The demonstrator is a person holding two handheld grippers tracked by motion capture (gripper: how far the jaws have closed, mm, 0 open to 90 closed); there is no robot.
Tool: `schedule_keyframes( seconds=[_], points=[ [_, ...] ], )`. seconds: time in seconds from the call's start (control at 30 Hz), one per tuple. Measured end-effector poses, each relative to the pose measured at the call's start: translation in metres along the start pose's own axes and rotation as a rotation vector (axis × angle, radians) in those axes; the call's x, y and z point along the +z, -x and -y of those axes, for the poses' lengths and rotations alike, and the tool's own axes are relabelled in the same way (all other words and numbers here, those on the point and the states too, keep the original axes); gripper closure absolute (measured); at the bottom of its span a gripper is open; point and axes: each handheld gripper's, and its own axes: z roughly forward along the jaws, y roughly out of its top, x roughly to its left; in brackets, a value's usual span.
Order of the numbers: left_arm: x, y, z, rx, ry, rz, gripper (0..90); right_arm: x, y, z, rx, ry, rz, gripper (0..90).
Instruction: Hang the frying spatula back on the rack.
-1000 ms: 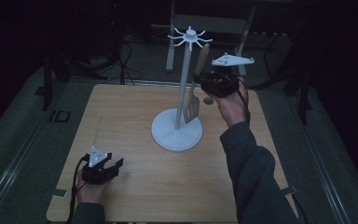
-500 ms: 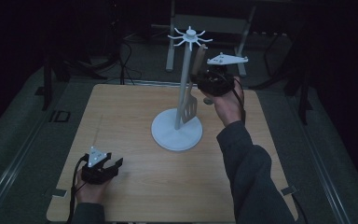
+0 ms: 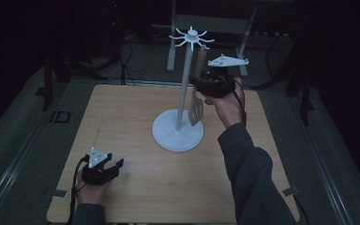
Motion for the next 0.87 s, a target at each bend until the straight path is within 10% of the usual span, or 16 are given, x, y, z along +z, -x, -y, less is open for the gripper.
schedule_keyframes(
  seconds=[0.47,0.87],
  points=[
    [0.001,0.0,0.0,0.003,-0.003,-0.003,45.9,-0.013,-0.001,0.008,-0.004,0.012,0.054,29.5],
    [0.001,0.001,0.0,0.008,-0.009,-0.01,45.1,-0.025,0.011,0.035,-0.009,-0.039,0.069,27.8]
  ],
)
